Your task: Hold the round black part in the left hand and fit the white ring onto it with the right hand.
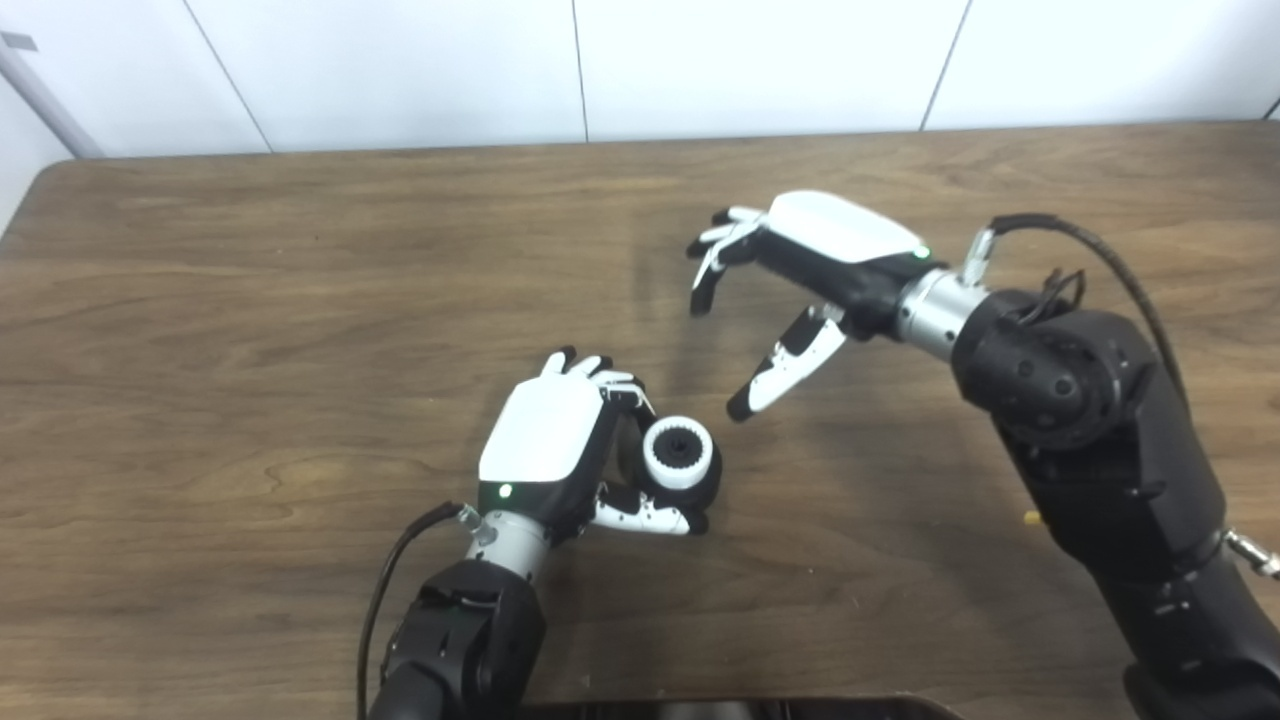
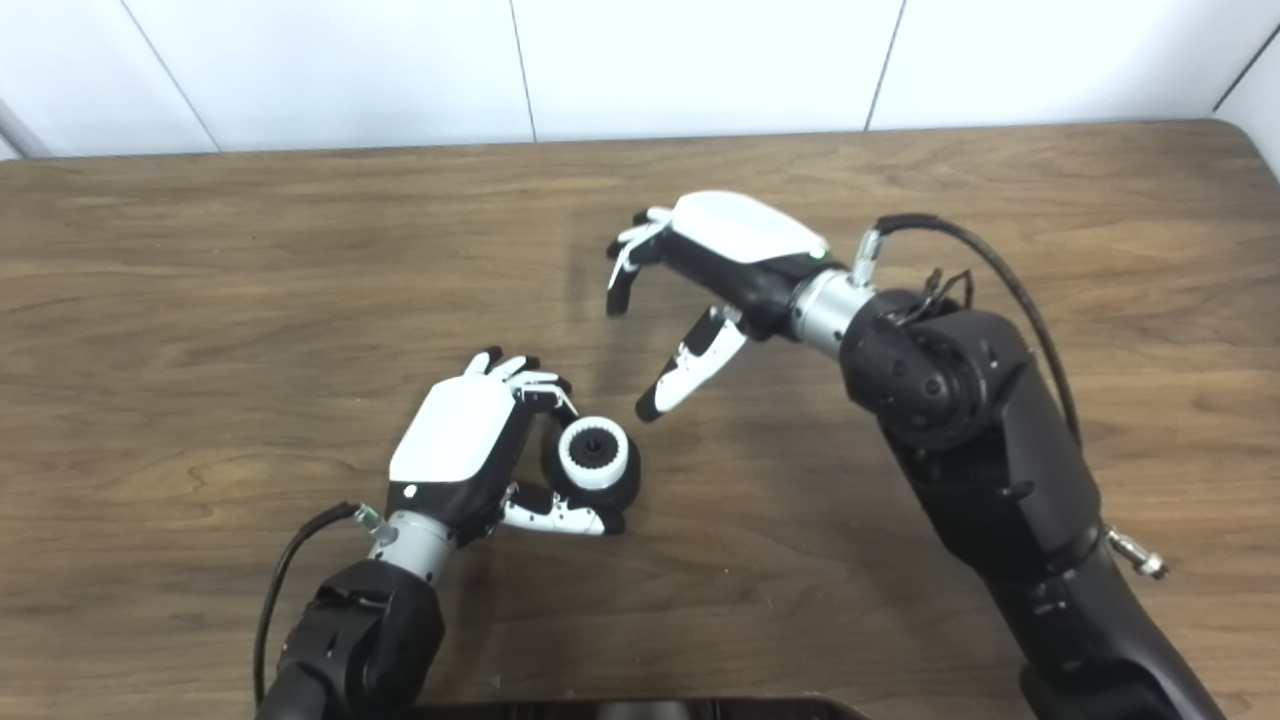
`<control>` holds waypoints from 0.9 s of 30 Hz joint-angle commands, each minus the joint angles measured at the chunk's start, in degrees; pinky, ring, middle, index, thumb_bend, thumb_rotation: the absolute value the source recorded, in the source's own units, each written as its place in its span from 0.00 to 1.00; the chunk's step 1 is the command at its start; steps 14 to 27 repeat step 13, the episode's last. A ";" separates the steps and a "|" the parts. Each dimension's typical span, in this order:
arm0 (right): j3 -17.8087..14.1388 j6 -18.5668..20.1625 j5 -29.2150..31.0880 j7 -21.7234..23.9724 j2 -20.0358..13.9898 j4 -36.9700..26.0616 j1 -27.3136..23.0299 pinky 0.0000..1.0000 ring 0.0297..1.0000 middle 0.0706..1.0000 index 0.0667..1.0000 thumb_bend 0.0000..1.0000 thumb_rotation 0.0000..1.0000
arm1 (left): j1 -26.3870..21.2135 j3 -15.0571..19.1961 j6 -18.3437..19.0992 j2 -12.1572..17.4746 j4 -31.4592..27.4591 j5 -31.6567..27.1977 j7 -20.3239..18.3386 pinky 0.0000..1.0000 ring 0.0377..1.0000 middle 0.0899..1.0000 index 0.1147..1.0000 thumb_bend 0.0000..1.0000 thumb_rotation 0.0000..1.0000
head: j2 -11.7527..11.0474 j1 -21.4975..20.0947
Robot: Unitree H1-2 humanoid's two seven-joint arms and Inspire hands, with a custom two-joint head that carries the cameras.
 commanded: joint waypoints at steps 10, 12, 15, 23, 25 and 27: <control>-0.89 -0.59 0.21 -2.05 -0.87 -1.26 -1.54 0.85 0.94 0.84 0.59 0.99 0.36 | -0.31 -0.18 0.34 1.18 -0.65 1.86 -3.63 1.00 0.91 0.77 0.43 0.52 0.07 | -0.01 0.27; -0.86 -0.65 0.13 -2.35 -0.76 -1.11 -1.43 0.85 0.94 0.84 0.59 0.99 0.36 | -0.45 -0.23 0.33 1.30 -0.84 2.84 -4.31 1.00 0.91 0.77 0.54 0.66 0.14 | -0.03 0.18; -0.85 -0.62 0.07 -2.53 -0.66 -1.01 -1.34 0.85 0.94 0.84 0.59 0.99 0.36 | -0.41 -0.16 0.12 1.31 -0.80 2.99 -4.07 1.00 0.91 0.78 0.61 0.74 0.19 | -0.05 0.18; -0.85 -0.62 0.07 -2.53 -0.66 -1.01 -1.34 0.85 0.94 0.84 0.59 0.99 0.36 | -0.41 -0.16 0.12 1.31 -0.80 2.99 -4.07 1.00 0.91 0.78 0.61 0.74 0.19 | -0.05 0.18; -0.85 -0.62 0.07 -2.53 -0.66 -1.01 -1.34 0.85 0.94 0.84 0.59 0.99 0.36 | -0.41 -0.16 0.12 1.31 -0.80 2.99 -4.07 1.00 0.91 0.78 0.61 0.74 0.19 | -0.05 0.18; -0.85 -0.62 0.07 -2.53 -0.66 -1.01 -1.34 0.85 0.94 0.84 0.59 0.99 0.36 | -0.41 -0.16 0.12 1.31 -0.80 2.99 -4.07 1.00 0.91 0.78 0.61 0.74 0.19 | -0.05 0.18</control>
